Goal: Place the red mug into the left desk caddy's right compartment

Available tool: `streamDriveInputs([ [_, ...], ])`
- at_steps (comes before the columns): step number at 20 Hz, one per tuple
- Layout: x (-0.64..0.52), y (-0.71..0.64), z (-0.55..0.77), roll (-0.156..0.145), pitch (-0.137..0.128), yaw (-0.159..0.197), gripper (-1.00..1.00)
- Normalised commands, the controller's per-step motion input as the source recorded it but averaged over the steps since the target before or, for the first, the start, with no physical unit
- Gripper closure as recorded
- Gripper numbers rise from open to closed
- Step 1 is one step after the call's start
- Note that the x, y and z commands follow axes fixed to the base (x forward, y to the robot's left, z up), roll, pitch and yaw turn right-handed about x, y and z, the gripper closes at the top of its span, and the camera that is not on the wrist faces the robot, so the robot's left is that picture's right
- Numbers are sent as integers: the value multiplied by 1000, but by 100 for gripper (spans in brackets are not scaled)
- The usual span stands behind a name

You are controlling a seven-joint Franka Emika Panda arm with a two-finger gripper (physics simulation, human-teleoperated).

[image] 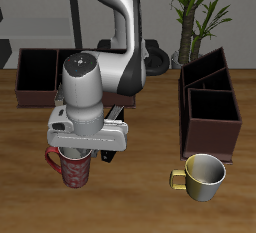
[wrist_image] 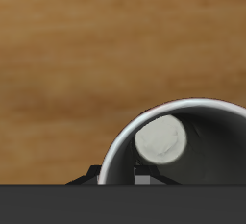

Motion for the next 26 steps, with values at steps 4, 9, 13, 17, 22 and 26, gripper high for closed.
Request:
streamDriveInputs([
  [4,-9,45,1,-4,-1,18,100],
  [9,-43,88,323,7,-42,21,100],
  [13,-266,62,741,-2,-92,18,100],
  [17,-233,-48,423,-9,-53,19,100],
  [22,-348,-135,538,-30,-66,15,100],
  [26,-457,-212,691,-43,-63,-5,100],
])
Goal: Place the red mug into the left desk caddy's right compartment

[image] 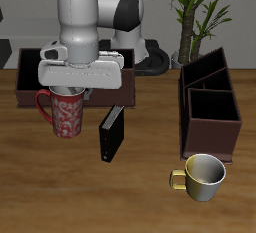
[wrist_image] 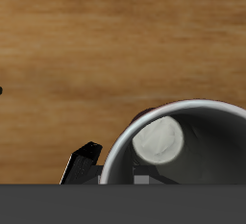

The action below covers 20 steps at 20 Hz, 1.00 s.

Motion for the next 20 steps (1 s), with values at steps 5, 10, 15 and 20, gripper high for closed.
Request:
streamDriveInputs([
  [5,-444,-127,556,-44,-46,5,100],
  [10,-453,-44,455,-42,-11,5,100],
  [15,-361,57,224,-44,38,13,100],
  [20,-344,312,86,9,32,26,100],
])
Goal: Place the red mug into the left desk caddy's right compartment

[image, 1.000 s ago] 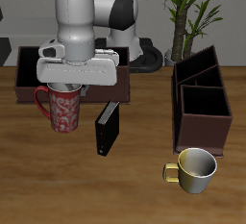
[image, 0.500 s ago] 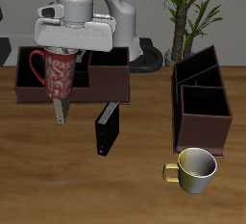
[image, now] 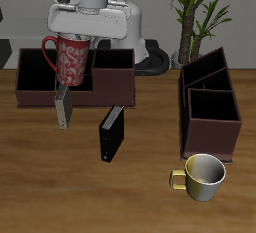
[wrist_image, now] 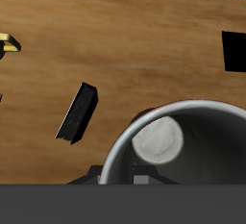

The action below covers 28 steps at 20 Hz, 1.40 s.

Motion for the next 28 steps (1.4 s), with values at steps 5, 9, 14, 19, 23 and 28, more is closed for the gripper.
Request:
streamDriveInputs([
  [5,-368,434,130,6,-25,32,100],
  [9,-350,527,205,51,-29,16,100],
  [14,-183,317,197,24,-26,22,100],
  [19,-78,210,187,-11,-11,-2,100],
  [23,62,206,80,-31,1,7,100],
  [28,49,350,38,5,3,26,100],
])
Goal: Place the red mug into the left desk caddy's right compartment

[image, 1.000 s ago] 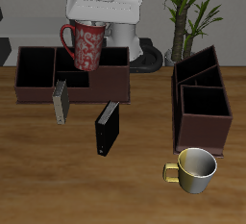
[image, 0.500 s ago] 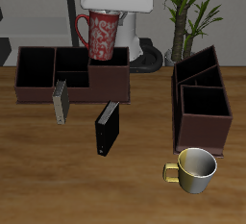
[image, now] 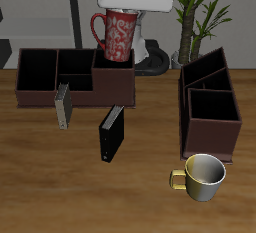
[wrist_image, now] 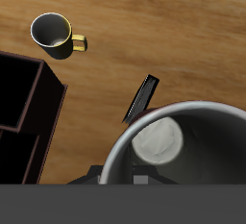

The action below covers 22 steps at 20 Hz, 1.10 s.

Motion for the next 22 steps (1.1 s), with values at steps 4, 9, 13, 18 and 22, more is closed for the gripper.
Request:
streamDriveInputs([
  [4,3,365,25,23,-6,10,100],
  [9,26,375,-3,48,-4,25,100],
  [13,119,308,18,-1,-17,9,100],
  [18,168,352,-57,30,-18,30,100],
  [22,233,386,-104,39,-1,32,100],
])
